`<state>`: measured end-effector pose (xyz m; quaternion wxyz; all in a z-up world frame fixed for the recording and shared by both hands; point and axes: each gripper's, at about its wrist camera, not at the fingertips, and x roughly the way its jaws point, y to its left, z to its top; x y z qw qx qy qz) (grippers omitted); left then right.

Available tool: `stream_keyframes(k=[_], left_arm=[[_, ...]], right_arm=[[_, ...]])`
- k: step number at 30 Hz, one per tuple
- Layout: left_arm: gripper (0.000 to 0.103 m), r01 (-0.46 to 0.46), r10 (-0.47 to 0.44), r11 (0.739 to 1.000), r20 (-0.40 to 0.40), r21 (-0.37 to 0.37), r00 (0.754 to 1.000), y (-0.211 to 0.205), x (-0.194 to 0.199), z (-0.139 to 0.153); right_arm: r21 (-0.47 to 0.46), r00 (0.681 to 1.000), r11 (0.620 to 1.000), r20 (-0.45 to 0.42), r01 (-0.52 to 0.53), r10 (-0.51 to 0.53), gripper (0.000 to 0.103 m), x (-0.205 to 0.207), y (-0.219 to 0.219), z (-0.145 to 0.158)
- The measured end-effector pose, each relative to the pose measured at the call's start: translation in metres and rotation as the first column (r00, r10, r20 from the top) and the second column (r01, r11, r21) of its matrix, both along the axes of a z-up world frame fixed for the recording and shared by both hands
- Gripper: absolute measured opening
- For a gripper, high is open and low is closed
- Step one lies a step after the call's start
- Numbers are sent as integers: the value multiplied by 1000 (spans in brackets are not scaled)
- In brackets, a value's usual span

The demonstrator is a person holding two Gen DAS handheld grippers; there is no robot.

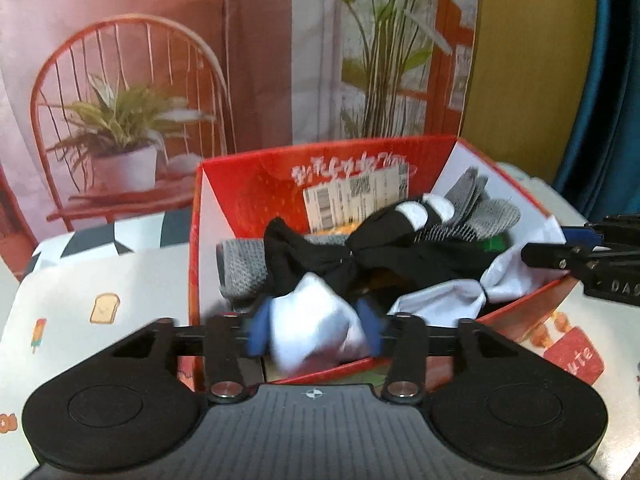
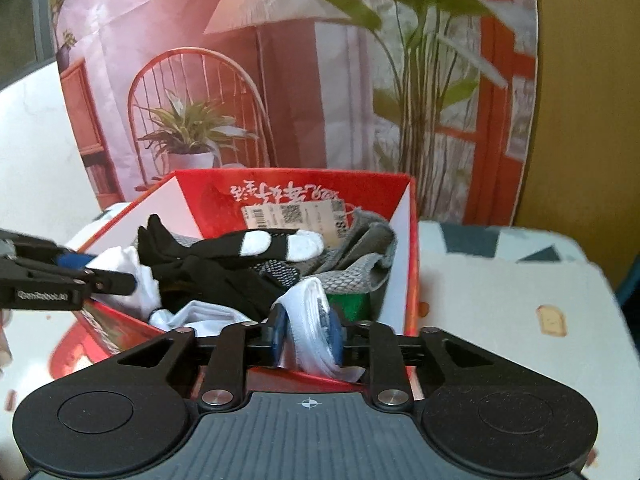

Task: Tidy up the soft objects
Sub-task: 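Open the left gripper to drop the white cloth into the box, then move both tools to the white plastic bag and close both grippers on it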

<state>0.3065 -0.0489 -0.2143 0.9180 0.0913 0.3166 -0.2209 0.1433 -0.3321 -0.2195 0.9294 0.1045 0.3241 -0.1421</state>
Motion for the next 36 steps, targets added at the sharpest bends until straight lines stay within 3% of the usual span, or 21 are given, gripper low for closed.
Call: stream_keyframes(k=[2, 4, 6, 11, 16, 20, 26, 30, 36], left_arm=[[70, 3, -1, 999, 33, -46, 999, 7, -7, 5], [80, 6, 0, 995, 62, -95, 998, 15, -16, 11], [80, 12, -1, 992, 92, -123, 996, 21, -28, 16], [80, 47, -16, 980, 159, -193, 987, 40, -72, 23], [79, 47, -29, 976, 89, -210, 996, 44, -93, 3], [77, 22, -22, 983, -1, -182, 1000, 40, -89, -30], [74, -28, -3, 982, -164, -187, 986, 39, -75, -81], [73, -42, 6, 983, -198, -178, 980, 36, -71, -101], [73, -31, -5, 984, -204, -175, 979, 26, -71, -109]], right_arm=[[-42, 1000, 999, 23, 15, -14, 33, -5, 3, 2], [-67, 997, 997, 61, 42, -38, 49, -12, 6, 5], [-69, 991, 995, 116, 68, -60, 61, -23, 9, 10], [-44, 974, 996, 217, 73, -62, 62, -54, 19, 24], [9, 966, 998, 250, 64, -64, 62, -86, 33, 23], [63, 978, 997, 201, 49, -61, 62, -99, 46, 3], [199, 997, 979, 44, 55, -65, 62, -99, 59, -46], [254, 997, 964, -38, 79, -72, 62, -94, 67, -74], [253, 994, 964, -89, 81, -60, 61, -85, 82, -90]])
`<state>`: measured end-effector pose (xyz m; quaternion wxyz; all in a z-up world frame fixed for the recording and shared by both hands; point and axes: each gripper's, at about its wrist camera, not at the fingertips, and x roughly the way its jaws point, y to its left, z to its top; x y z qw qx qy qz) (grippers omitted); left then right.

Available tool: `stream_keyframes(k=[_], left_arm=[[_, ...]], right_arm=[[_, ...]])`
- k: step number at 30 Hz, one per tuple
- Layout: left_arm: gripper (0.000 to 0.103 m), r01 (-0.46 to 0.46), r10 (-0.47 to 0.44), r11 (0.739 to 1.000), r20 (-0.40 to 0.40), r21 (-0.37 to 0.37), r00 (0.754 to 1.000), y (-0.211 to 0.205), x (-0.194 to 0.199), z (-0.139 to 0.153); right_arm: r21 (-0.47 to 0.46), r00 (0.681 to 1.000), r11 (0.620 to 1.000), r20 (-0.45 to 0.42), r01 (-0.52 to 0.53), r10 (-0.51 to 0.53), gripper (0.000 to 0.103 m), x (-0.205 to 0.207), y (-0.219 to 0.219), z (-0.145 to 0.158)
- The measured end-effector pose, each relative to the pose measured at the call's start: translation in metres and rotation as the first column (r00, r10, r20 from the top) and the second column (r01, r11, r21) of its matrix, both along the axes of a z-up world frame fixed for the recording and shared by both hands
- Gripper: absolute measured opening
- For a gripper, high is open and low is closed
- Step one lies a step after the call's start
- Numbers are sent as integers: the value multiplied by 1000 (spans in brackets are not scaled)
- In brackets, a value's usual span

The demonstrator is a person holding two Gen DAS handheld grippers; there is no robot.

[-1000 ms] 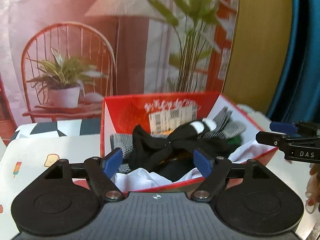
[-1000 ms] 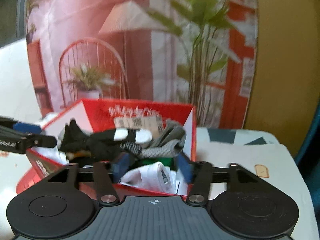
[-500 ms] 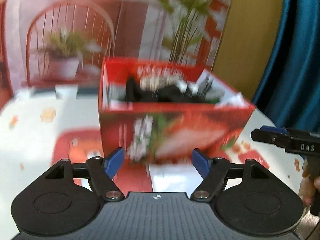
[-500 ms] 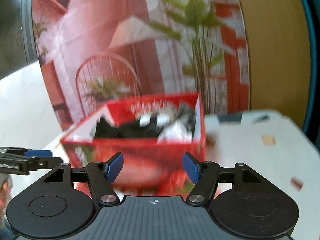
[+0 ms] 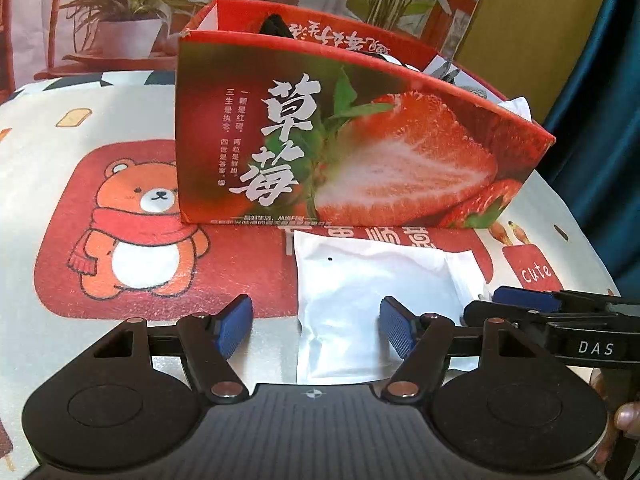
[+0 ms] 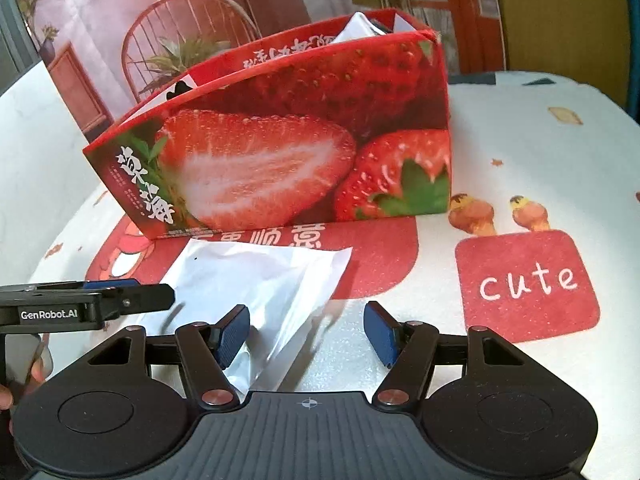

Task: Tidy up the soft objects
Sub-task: 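Move both tools to the white plastic bag and close both grippers on it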

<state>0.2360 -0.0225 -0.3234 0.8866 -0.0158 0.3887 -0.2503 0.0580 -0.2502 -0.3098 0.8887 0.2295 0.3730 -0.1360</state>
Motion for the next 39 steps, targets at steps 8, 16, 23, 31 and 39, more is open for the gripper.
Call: stream_keyframes(k=[8, 16, 23, 31, 39], left_arm=[[70, 20, -20, 1000, 9, -11, 1000, -5, 2, -3], [66, 38, -39, 997, -19, -66, 999, -7, 2, -5], [59, 34, -38, 994, -37, -104, 999, -5, -2, -6], [49, 19, -25, 991, -45, -136, 999, -1, -9, -7], [41, 4, -13, 989, -56, -150, 998, 3, -10, -8]], right_arm=[[-52, 998, 997, -26, -55, 54, 56, 11, 9, 0], [-41, 996, 995, -14, -94, 93, 49, 20, 16, -1], [-28, 994, 993, 7, -112, 112, 48, 22, 17, -3], [-20, 991, 991, 21, -132, 133, 45, 23, 20, -5], [-18, 991, 991, 22, -133, 134, 37, 22, 18, -4]])
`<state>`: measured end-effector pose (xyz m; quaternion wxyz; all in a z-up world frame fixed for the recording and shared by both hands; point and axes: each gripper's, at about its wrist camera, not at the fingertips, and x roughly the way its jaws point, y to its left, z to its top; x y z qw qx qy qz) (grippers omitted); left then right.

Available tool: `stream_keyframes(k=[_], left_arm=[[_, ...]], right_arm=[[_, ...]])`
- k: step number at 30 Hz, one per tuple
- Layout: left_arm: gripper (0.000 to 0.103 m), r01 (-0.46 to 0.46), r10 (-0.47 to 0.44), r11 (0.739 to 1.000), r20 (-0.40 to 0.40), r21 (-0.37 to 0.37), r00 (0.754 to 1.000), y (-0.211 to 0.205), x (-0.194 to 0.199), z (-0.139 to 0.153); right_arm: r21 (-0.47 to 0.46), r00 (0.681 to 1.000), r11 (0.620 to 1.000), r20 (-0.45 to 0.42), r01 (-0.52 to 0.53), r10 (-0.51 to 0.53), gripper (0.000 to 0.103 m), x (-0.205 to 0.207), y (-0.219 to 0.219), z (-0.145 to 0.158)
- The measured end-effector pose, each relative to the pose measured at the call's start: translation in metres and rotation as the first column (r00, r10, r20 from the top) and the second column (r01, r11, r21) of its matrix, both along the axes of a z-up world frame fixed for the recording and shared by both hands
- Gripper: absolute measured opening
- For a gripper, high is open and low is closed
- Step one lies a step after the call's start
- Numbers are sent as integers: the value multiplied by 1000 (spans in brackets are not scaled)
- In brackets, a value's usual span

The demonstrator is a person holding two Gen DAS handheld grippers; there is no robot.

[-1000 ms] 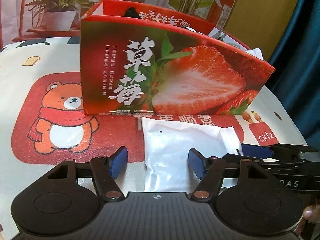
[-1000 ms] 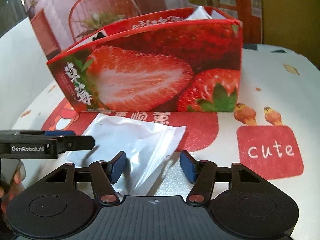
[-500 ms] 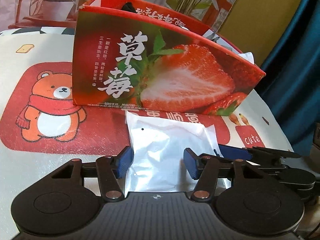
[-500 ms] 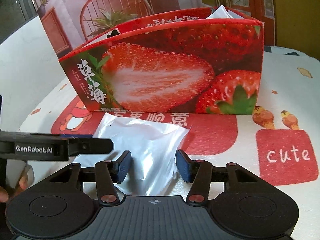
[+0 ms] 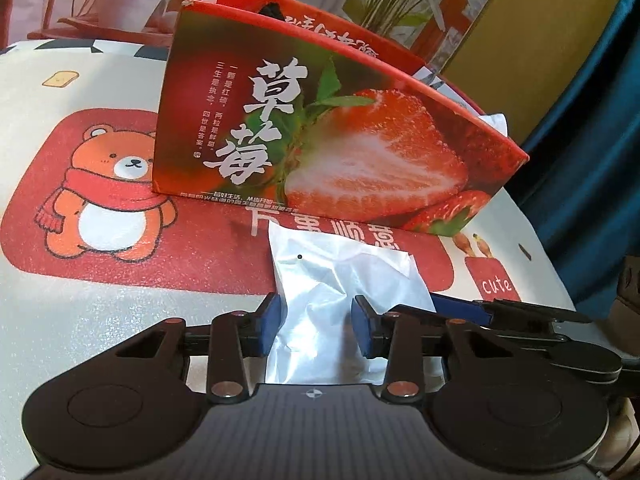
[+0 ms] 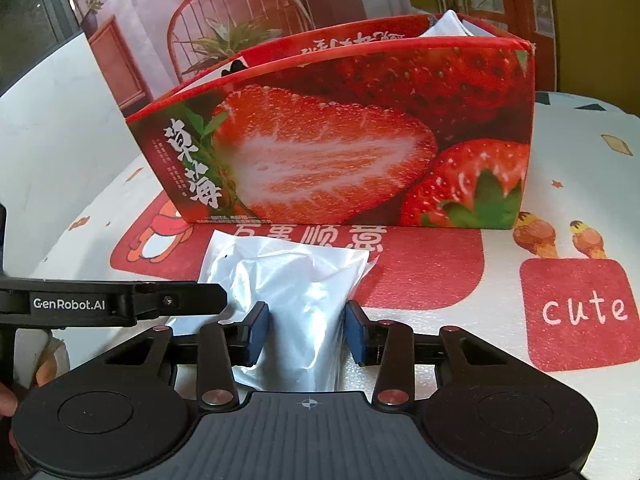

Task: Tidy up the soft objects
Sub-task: 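Move both tools to the white plastic bag and close both grippers on it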

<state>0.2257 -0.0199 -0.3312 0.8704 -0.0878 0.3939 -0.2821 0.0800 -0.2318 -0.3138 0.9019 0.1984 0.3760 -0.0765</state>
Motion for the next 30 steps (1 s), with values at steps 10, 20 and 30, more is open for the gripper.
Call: stream_keyframes(k=[10, 20, 30], left_arm=[[41, 18, -18, 1000, 15, -8, 1000, -2, -3, 2], [40, -51, 49, 997, 48, 54, 998, 9, 13, 2], [39, -34, 34, 999, 10, -20, 999, 3, 16, -1]], right_arm=[[-5, 1000, 1000, 16, -25, 26, 35, -1, 7, 4], [-25, 999, 999, 8, -46, 46, 35, -3, 7, 0], [-10, 999, 999, 32, -33, 34, 35, -8, 5, -3]])
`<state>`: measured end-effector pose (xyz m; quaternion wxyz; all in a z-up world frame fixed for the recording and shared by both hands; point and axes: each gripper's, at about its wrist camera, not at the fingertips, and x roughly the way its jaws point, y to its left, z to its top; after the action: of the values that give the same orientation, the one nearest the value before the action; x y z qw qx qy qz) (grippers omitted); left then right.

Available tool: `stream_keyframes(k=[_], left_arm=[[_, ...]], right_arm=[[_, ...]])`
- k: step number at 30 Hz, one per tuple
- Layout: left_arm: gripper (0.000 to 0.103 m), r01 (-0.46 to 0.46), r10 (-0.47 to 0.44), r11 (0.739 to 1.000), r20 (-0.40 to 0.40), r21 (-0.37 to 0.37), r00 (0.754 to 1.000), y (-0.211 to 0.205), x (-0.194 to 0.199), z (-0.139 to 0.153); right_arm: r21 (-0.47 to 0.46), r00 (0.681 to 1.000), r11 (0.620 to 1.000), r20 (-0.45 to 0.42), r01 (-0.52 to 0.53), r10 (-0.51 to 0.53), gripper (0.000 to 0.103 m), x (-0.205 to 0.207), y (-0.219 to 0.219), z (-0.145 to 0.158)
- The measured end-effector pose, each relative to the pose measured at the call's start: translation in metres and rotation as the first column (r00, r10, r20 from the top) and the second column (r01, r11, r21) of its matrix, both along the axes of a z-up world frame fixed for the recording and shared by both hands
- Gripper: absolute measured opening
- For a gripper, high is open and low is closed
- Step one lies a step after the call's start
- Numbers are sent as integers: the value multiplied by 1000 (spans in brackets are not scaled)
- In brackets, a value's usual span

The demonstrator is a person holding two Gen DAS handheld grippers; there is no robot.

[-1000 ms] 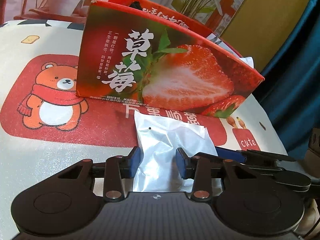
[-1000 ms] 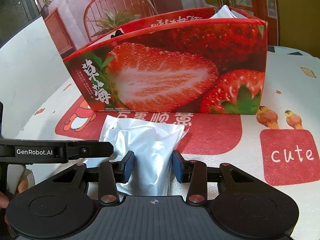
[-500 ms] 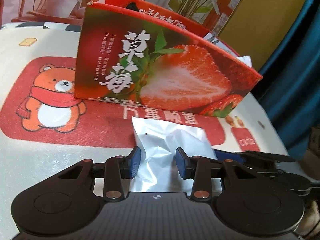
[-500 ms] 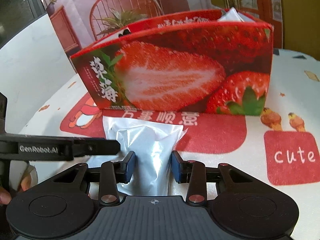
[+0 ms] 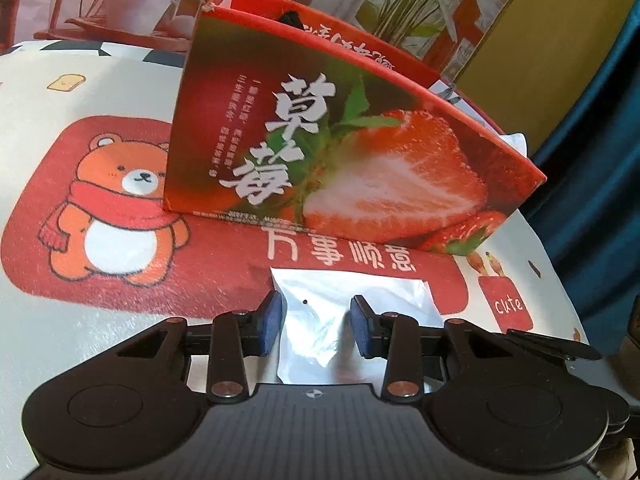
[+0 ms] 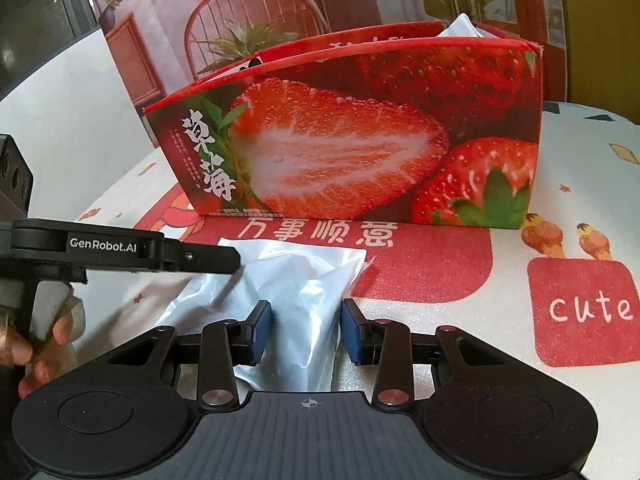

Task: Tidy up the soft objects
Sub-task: 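Move both tools to the white plastic bag and close both grippers on it, then lift the white bag with both grippers and drop it into the box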

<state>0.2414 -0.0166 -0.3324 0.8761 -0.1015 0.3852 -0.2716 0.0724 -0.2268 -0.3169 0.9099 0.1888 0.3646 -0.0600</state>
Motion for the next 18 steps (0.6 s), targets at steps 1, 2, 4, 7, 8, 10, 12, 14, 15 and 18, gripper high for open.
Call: stream_keyframes(k=[1, 2, 4, 7, 8, 10, 12, 14, 15, 18], left_arm=[[39, -1, 1, 1000, -2, -8, 1000, -1, -3, -2], [39, 2, -2, 1000, -7, -17, 1000, -1, -5, -2], [39, 24, -25, 999, -25, -42, 999, -1, -8, -4], [39, 45, -45, 999, -15, -23, 999, -7, -15, -4], [37, 44, -44, 999, -10, -14, 999, -7, -16, -4], [34, 38, -39, 999, -23, -25, 999, -5, -16, -4], [33, 41, -42, 999, -24, -21, 999, -5, -16, -1], [33, 39, -39, 999, 1, -22, 999, -4, -19, 7], [33, 38, -37, 999, 15, -28, 999, -4, -19, 13], [33, 40, -37, 999, 89, -31, 995, -2, -23, 38]], right_arm=[[3, 1000, 1000, 0, 3, -3, 35, 0, 0, 0], [8, 1000, 1000, 0, 6, -6, 35, 0, 0, 0], [26, 1000, 1000, 2, 4, -5, 34, -1, 0, 1], [21, 1000, 1000, 2, -11, 11, 33, -1, 8, 2], [18, 1000, 1000, 0, -13, 13, 33, -1, 9, 2], [34, 1000, 999, 0, -10, 10, 32, -1, 7, 2], [39, 1000, 999, -2, -12, 12, 32, -1, 6, 4], [30, 1000, 999, -1, -17, 17, 32, -2, 8, 6], [27, 1000, 999, 8, -19, 18, 32, -2, 8, 9], [7, 998, 1000, 60, -25, 24, 32, -3, 6, 25]])
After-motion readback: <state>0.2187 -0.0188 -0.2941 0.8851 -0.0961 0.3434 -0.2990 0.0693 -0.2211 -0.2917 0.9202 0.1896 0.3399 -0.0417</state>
